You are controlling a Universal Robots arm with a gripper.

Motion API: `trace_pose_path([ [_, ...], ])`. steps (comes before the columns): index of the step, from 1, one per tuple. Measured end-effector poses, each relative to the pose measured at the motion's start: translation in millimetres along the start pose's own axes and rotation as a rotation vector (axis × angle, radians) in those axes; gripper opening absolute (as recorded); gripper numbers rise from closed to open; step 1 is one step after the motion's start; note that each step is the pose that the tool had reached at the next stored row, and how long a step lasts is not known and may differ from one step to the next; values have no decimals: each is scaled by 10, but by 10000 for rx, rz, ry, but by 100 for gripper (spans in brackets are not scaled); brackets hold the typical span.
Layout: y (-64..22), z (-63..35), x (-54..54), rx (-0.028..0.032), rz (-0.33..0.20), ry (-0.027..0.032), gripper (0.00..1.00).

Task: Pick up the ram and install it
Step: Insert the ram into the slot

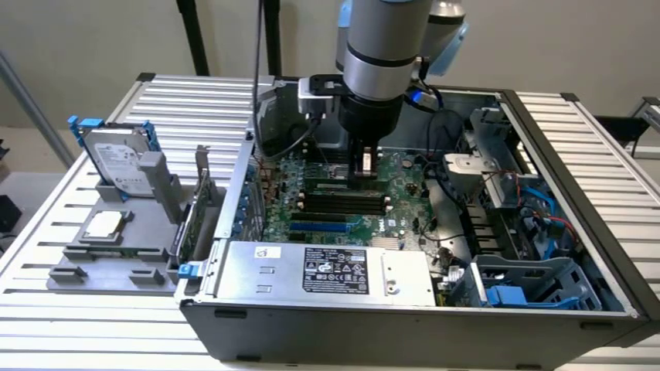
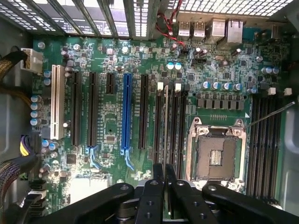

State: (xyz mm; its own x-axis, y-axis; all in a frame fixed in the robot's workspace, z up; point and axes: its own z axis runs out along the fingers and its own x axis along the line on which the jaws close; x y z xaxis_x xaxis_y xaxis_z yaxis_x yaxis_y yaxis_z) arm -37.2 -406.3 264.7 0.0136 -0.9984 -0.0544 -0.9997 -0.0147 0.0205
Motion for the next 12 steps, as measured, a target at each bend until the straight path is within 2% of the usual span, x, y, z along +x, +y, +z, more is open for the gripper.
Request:
trace_pose_path([
  [12, -11, 217, 12, 2, 29, 11, 13],
])
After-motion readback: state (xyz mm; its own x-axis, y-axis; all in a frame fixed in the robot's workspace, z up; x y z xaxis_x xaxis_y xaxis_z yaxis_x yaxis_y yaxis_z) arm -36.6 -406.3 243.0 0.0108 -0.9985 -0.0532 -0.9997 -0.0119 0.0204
